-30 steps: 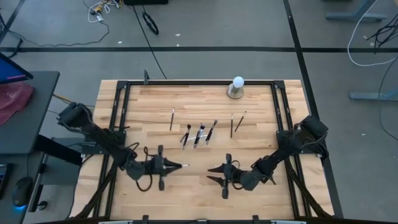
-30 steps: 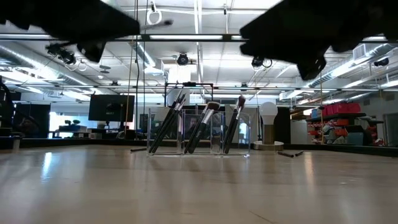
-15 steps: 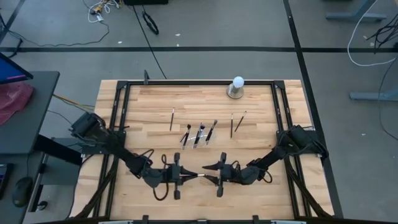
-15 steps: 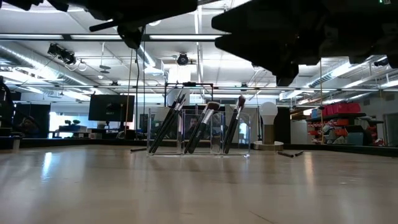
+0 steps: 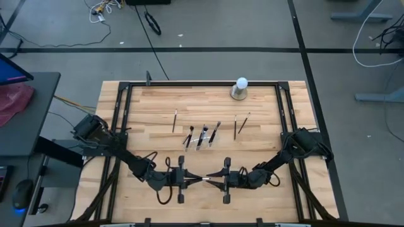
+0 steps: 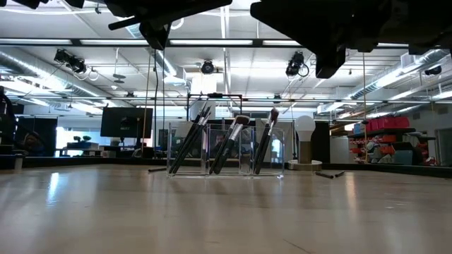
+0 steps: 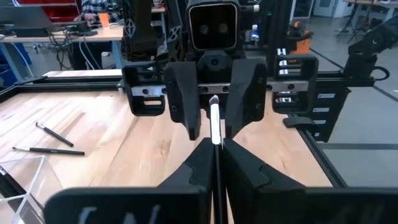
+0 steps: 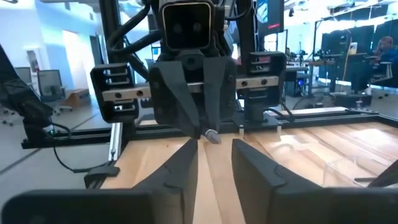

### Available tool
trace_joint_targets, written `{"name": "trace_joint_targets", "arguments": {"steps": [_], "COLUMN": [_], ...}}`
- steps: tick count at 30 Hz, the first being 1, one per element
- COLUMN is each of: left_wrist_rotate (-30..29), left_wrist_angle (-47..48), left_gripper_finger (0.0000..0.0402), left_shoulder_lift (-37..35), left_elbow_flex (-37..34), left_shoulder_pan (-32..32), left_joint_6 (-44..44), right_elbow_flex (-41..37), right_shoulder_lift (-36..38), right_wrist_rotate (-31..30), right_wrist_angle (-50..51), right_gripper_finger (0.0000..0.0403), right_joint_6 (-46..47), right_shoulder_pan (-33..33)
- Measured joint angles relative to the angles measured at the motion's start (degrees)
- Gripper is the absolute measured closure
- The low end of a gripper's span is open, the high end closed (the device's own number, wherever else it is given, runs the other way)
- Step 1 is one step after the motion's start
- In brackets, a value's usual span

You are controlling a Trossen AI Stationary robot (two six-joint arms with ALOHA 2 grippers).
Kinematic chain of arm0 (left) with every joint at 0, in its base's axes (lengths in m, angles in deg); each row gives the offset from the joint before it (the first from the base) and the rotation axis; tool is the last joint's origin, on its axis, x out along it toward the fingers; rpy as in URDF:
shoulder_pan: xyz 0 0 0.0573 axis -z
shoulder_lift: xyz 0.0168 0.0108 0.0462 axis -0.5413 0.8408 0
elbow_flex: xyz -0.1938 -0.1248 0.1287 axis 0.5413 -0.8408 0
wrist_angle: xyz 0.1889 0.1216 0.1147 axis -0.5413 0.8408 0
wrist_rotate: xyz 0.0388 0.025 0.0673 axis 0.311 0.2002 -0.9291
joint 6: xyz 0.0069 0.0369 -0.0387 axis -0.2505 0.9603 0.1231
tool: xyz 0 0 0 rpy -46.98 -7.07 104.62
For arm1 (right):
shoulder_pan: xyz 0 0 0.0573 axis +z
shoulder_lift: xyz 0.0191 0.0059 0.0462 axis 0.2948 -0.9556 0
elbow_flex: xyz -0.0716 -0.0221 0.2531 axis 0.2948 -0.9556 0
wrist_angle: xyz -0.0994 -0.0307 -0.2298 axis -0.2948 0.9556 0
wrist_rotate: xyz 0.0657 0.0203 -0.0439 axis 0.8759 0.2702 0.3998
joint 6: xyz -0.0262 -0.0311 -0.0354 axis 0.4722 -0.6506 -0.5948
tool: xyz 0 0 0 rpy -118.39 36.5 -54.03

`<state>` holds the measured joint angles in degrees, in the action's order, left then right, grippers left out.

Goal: Put items in baskets/containers
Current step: Put the eyeshadow brush into the transparent organizer

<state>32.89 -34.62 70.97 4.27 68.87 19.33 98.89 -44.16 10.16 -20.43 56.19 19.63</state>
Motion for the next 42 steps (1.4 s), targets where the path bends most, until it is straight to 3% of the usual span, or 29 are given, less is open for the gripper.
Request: {"name": "trace_joint_targets", "arguments": {"steps": [6,27,37,42], "left_wrist_rotate": [-0.02,0.00,0.04,0.07], "left_wrist_angle": [-0.01,-0.04,-0.04,-0.07], "left_gripper_finger": [0.0370,0.0370,0.0370,0.0369], "left_shoulder_lift": [0.00,0.00,0.00,-0.02], "left_elbow_flex": [0.00,0.09,0.09,0.09], "left_shoulder_pan": [0.02,0.02,0.02,0.04], "left_joint_6": [0.00,-0.04,-0.04,-0.18], "right_elbow_flex": [0.00,0.00,0.00,-0.02], "right_shoulder_lift": [0.00,0.00,0.00,0.00], "right_wrist_rotate": [3.27,4.46,4.48,5.49], "right_wrist_angle": [-0.25,-1.77,-1.79,-1.79], "right_gripper_finger": [0.0311,0.0330,0.0389,0.0397], "right_joint_6": [-0.06,-1.11,-1.51,-1.52], "right_shoulder_pan": [0.00,0.00,0.00,0.00]}}
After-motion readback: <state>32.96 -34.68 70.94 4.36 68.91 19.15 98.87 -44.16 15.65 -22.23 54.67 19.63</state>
